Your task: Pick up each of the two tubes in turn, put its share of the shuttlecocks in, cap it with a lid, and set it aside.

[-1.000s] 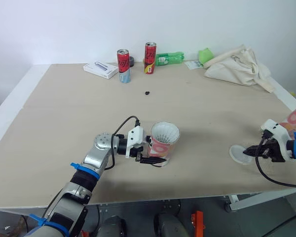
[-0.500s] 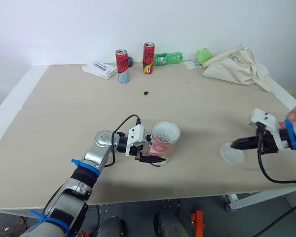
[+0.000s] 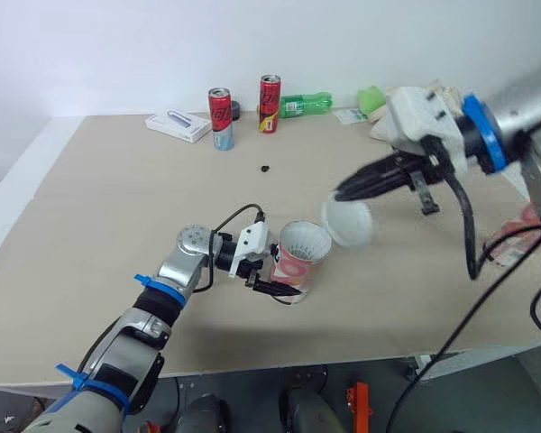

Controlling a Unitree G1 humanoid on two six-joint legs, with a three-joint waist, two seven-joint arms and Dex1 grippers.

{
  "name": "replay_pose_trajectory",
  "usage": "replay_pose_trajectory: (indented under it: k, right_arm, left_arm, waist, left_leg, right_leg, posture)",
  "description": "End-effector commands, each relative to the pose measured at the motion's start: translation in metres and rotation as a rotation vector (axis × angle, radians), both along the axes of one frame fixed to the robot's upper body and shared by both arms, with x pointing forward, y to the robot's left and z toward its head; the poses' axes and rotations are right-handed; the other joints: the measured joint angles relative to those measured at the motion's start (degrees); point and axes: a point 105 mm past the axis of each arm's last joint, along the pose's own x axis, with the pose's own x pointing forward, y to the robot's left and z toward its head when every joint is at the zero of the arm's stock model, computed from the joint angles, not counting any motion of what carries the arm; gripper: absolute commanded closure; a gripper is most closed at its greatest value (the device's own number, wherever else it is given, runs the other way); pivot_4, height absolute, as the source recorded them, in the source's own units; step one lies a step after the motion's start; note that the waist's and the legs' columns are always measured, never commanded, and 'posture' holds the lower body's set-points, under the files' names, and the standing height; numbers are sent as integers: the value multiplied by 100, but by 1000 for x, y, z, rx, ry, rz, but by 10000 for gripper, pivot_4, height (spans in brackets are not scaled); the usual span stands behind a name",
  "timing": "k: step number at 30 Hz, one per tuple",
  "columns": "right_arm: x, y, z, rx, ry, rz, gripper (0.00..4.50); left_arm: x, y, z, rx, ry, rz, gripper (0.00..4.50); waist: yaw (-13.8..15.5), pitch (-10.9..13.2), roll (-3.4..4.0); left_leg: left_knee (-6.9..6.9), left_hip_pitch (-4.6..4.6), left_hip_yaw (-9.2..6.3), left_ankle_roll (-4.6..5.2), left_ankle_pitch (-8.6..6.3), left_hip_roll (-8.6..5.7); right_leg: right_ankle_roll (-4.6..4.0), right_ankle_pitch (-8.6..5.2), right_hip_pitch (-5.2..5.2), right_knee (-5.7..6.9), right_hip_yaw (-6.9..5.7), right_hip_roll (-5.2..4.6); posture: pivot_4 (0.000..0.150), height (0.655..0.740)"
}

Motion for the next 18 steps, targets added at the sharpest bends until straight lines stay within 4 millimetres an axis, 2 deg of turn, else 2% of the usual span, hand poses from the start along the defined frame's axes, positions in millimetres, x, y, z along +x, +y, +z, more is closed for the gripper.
replay_pose_trajectory:
  k: [1, 7, 11, 14, 18]
  right_arm:
    - [-4, 12, -6, -76, 5, 102, 44726]
    - [6, 23, -28, -179, 5, 153, 44726]
    - [13, 30, -35, -221, -22, 177, 44726]
    - [15, 36, -33, -231, -47, 197, 44726]
    - [15, 46, -20, -206, -91, 226, 44726]
  left_arm:
    - [-2, 11, -26, 106, 122, 24, 12845]
    - [-1, 11, -23, 104, 147, 23, 12845]
    - [-3, 10, -25, 115, 138, 12, 12845]
    - [-5, 11, -29, 138, 112, 0, 12845]
    - [-6, 12, -31, 151, 91, -11, 12845]
  waist:
    - [-3, 0, 0]
    - [-3, 1, 1]
    - [-10, 1, 2]
    - [-10, 1, 2]
    - [-6, 1, 2]
  left_leg:
    - [0, -9, 5, 3, -3, -1]
    - [0, -17, 6, 6, -5, 0]
    - [0, -15, 6, 6, -5, 1]
    - [0, -11, 7, 6, -5, 3]
    - [0, -12, 5, 6, -5, 4]
  right_leg:
    - [10, 7, -8, 0, 2, -2]
    - [13, 8, -19, 0, -1, -2]
    - [11, 7, -19, 5, -2, 0]
    - [6, 7, -19, 8, -3, 2]
    - [3, 6, -18, 10, -4, 4]
  posture:
    - [1500, 7324]
    - [1500, 7324]
    - [1500, 7324]
    - [1500, 7324]
    - [1500, 7324]
